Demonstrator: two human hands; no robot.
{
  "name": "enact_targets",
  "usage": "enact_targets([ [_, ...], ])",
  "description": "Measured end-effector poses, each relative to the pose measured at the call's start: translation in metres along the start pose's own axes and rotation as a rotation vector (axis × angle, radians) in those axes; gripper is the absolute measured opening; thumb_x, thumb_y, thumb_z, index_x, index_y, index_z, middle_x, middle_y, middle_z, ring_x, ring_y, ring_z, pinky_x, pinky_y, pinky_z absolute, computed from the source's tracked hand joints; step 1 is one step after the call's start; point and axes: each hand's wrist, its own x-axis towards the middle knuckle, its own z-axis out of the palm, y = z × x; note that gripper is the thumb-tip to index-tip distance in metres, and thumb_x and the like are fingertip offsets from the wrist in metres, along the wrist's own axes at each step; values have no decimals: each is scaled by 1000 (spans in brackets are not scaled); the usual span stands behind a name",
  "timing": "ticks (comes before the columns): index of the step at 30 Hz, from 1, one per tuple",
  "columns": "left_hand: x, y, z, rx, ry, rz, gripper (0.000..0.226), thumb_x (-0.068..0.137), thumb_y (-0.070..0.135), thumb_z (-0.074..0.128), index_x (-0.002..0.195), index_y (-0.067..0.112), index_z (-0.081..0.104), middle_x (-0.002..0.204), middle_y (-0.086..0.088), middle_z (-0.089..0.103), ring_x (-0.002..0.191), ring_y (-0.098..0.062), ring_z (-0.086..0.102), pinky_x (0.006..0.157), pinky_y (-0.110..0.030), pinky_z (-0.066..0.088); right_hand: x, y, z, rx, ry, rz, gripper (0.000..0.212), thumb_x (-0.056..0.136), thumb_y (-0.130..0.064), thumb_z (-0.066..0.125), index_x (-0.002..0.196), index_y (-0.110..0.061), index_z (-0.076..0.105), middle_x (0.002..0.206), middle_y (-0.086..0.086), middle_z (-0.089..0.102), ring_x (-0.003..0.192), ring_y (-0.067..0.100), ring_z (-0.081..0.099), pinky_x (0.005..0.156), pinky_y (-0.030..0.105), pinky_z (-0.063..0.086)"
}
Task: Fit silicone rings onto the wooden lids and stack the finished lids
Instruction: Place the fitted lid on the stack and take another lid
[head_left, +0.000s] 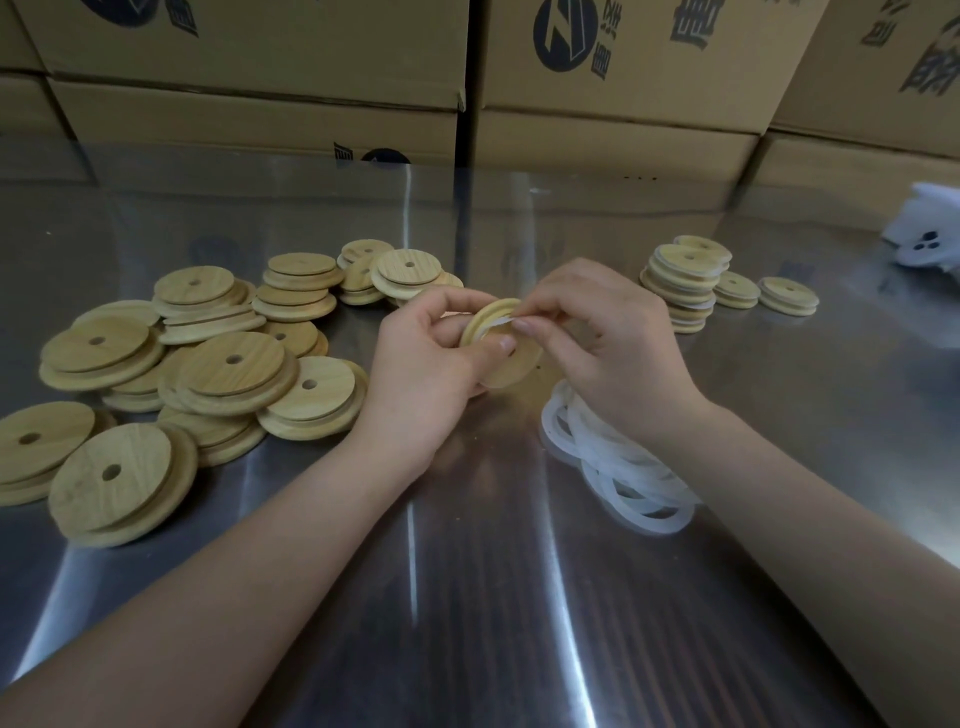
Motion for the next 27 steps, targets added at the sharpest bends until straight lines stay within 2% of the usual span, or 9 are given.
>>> enact_targets([
  [3,-1,-1,0,52,-4,34,24,84,2,72,95,23,69,86,-4,77,88,-25,73,79,-49,60,0,-1,0,-12,-24,9,3,88,-1,67,85,0,68,81,7,61,76,15,55,70,29,46],
  [10,2,-4,-1,142,28,128,28,82,1,74,90,28,70,82,8,76,81,-8,72,81,-38,61,0,-2,0,-56,-28,-10,4,87,3,64,84,1,65,81,9,59,75,18,54,69,27,43],
  [19,4,-2,-1,214,44,204,26,80,-4,74,95,16,72,89,4,75,86,-7,71,84,-26,57,1,-5,0,-27,10,77,6,84,6,66,80,0,65,77,5,59,73,11,49,71,15,37],
  [27,4,-3,-1,219,55,215,27,79,-6,73,90,18,71,94,1,75,91,-11,70,90,-33,56,2,-7,-1,-44,-9,104,6,82,6,68,79,1,67,75,4,60,72,8,47,70,11,34],
])
